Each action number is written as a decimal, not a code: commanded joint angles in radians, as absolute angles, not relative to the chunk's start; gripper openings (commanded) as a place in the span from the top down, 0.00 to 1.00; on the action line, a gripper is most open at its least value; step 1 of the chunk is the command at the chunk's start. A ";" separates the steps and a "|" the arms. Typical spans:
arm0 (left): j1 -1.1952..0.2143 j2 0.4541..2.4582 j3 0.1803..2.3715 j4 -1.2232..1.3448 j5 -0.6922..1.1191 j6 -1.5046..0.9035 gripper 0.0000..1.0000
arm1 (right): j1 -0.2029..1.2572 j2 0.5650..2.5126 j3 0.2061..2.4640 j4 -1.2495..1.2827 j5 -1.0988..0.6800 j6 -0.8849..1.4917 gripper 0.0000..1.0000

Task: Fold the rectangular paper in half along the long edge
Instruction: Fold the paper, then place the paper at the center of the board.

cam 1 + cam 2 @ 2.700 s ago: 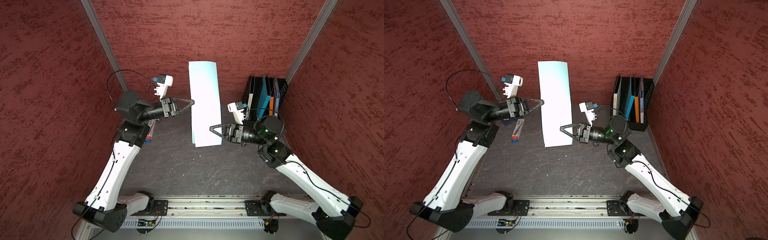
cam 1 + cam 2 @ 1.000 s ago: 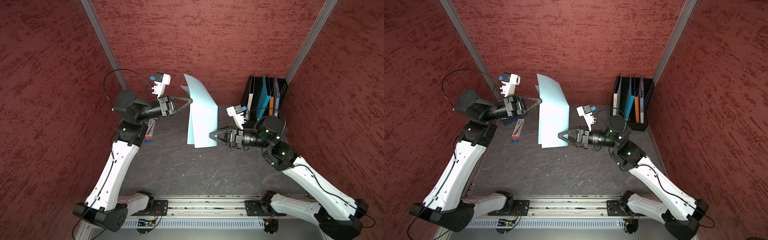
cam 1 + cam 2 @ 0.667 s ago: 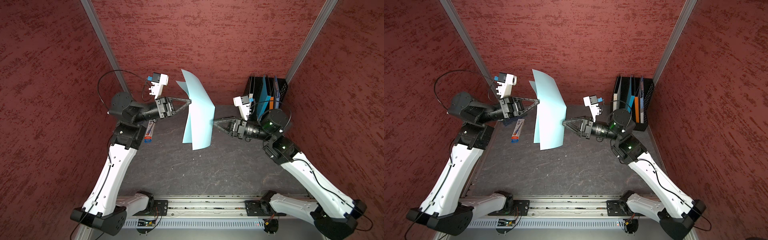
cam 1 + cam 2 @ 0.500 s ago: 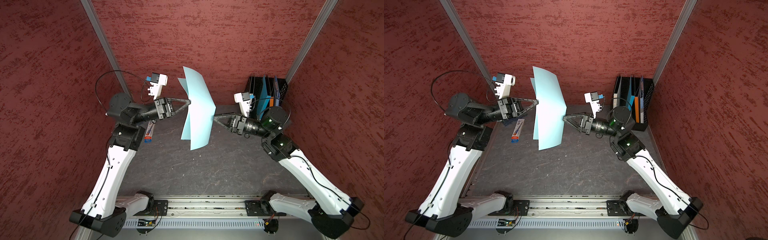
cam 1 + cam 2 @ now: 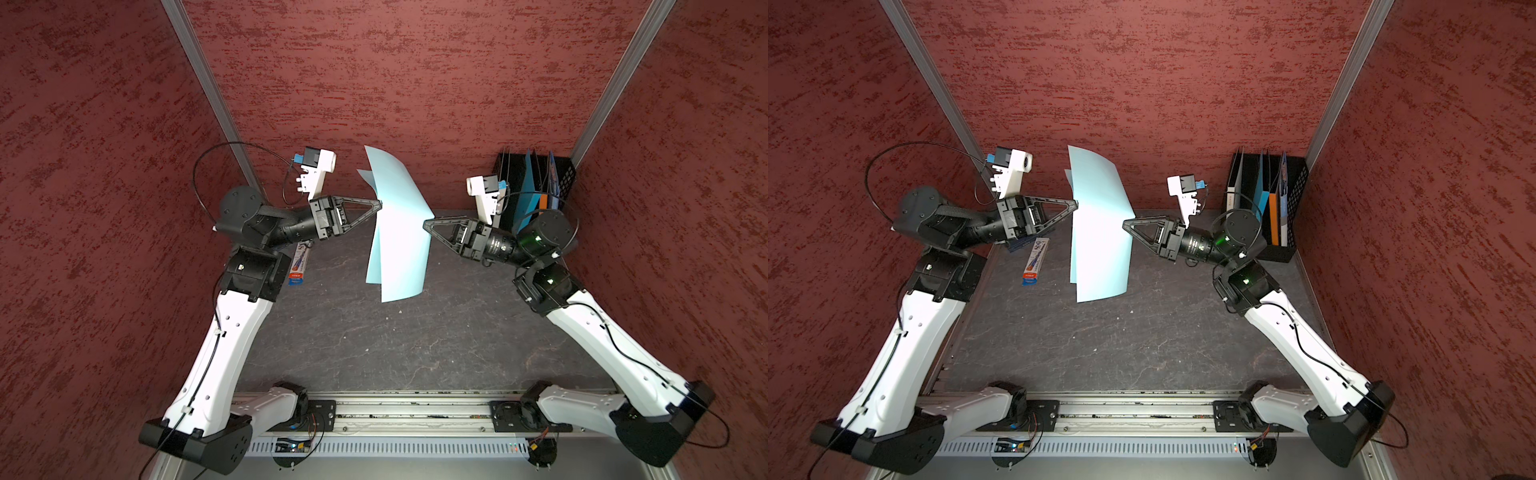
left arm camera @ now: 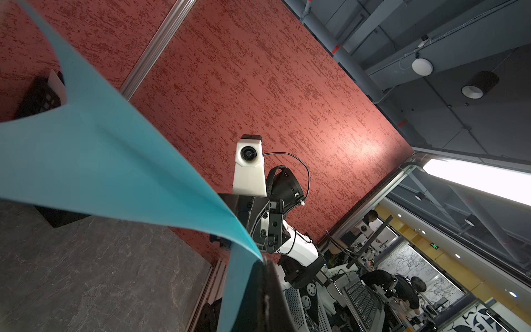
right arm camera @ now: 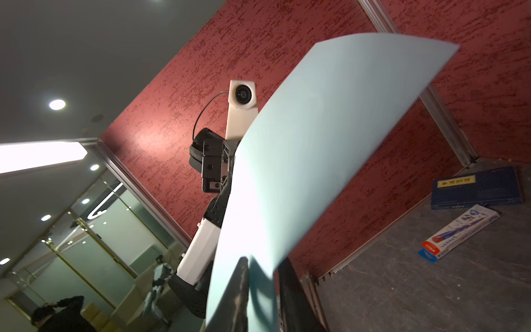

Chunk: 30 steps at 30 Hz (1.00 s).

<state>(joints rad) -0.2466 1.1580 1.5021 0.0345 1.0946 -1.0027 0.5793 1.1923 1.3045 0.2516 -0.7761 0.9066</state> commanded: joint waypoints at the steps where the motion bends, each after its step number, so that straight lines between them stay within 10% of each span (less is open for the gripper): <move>1: -0.242 1.157 1.487 0.043 1.091 -0.999 1.00 | 0.573 1.190 1.333 0.321 -0.788 0.926 0.91; 8: -0.241 1.166 1.435 0.032 1.080 -0.973 1.00 | 0.574 1.162 1.326 0.274 -0.767 0.908 1.00; 17: -0.175 1.145 1.410 -0.125 1.041 -0.863 0.54 | 0.573 1.126 1.378 -0.170 -0.682 0.709 1.00; 30: -0.030 1.038 1.306 -0.357 0.875 -0.732 0.54 | 0.672 1.465 1.659 -1.115 -0.020 0.403 1.00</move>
<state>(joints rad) -0.0418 1.0580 1.3338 -0.3141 0.9298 -0.7662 0.6250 1.3697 1.6127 -0.8078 -0.3000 0.4850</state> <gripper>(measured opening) 0.465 0.047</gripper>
